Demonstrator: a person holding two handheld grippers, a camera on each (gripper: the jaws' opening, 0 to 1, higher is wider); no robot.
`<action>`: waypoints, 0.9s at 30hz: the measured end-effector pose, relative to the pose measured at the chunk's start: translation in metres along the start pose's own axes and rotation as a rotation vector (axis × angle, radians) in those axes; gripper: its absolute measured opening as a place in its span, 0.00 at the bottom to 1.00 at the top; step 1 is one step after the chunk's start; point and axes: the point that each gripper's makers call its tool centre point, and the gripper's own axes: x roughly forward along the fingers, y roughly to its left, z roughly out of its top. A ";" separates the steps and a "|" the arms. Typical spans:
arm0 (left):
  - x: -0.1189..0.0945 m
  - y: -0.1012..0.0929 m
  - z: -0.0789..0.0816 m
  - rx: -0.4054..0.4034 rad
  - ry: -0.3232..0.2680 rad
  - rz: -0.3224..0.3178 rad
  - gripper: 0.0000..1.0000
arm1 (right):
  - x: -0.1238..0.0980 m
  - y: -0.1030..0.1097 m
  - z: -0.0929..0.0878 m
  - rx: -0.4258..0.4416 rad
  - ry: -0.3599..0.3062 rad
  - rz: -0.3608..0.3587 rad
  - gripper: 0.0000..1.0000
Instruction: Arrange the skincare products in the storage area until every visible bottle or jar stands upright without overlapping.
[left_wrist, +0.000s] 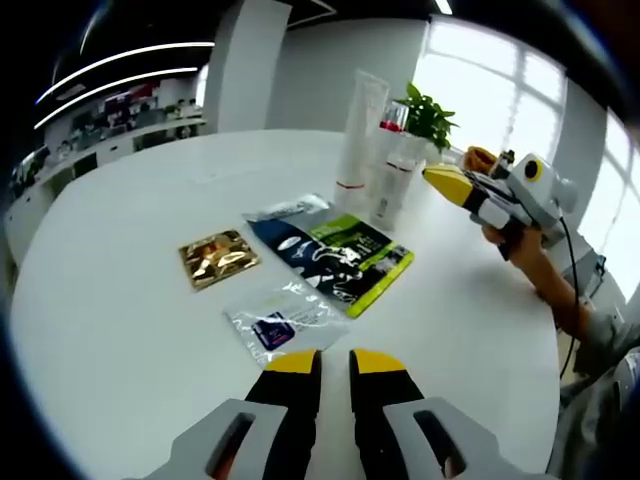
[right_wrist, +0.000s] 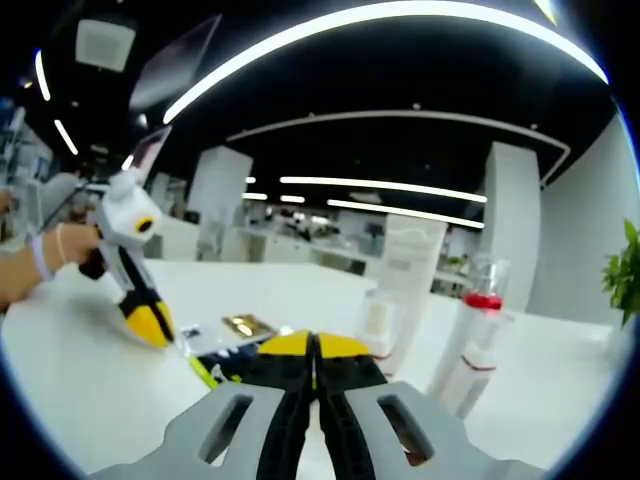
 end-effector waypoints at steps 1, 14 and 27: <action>0.000 -0.002 0.000 0.010 0.003 -0.005 0.12 | 0.000 0.000 0.000 0.000 0.000 -0.001 0.00; 0.010 -0.008 0.006 0.025 -0.023 -0.009 0.12 | -0.001 0.002 0.001 -0.006 -0.001 0.000 0.00; 0.007 -0.004 0.007 0.018 -0.018 -0.012 0.12 | -0.001 0.006 0.000 -0.018 0.005 0.006 0.00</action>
